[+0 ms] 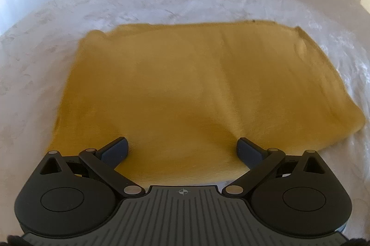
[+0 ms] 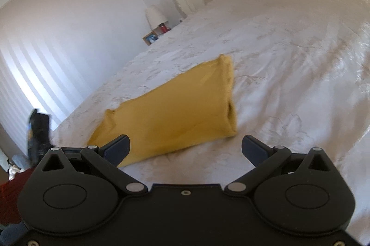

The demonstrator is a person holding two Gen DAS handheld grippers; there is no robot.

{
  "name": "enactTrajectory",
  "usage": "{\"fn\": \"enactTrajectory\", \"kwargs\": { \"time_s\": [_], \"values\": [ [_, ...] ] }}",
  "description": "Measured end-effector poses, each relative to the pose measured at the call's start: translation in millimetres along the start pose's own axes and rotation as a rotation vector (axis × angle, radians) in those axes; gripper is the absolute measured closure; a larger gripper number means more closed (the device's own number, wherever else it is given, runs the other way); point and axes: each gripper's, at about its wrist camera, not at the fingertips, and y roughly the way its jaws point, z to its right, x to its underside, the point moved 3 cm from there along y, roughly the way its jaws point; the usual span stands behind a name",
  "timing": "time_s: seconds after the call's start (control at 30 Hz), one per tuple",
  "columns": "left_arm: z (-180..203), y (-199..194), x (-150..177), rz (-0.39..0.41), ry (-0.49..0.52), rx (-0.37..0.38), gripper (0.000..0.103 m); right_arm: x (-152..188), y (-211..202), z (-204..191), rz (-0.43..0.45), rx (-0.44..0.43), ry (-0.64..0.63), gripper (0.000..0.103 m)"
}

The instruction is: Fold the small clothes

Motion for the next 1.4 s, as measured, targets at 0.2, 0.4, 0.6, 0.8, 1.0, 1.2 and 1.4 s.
{"fn": "enactTrajectory", "kwargs": {
  "time_s": [0.2,0.4,0.6,0.8,1.0,1.2,1.4],
  "values": [
    [-29,-15,-4,0.09,-0.024,-0.011,0.002,-9,23,20,-0.015,0.013,0.094,0.001],
    [-54,-18,-6,0.134,0.005,-0.032,0.002,-35,76,26,-0.108,0.005,0.06,0.001],
    [-81,-18,-2,0.145,-0.048,0.022,0.002,-54,127,33,-0.201,-0.045,0.112,0.0],
    [-109,-12,6,0.118,-0.089,0.053,0.002,-65,157,30,-0.264,-0.085,0.158,0.006],
    [-132,-10,25,0.134,-0.156,0.107,0.002,-68,163,17,-0.311,0.062,0.085,0.076],
    [-148,-26,20,0.169,-0.178,0.119,0.002,-84,156,-33,-0.307,0.191,-0.056,0.08],
    [-165,-40,12,0.202,-0.197,0.083,0.002,-104,172,-110,-0.306,0.152,-0.2,0.081]
  ]
}}
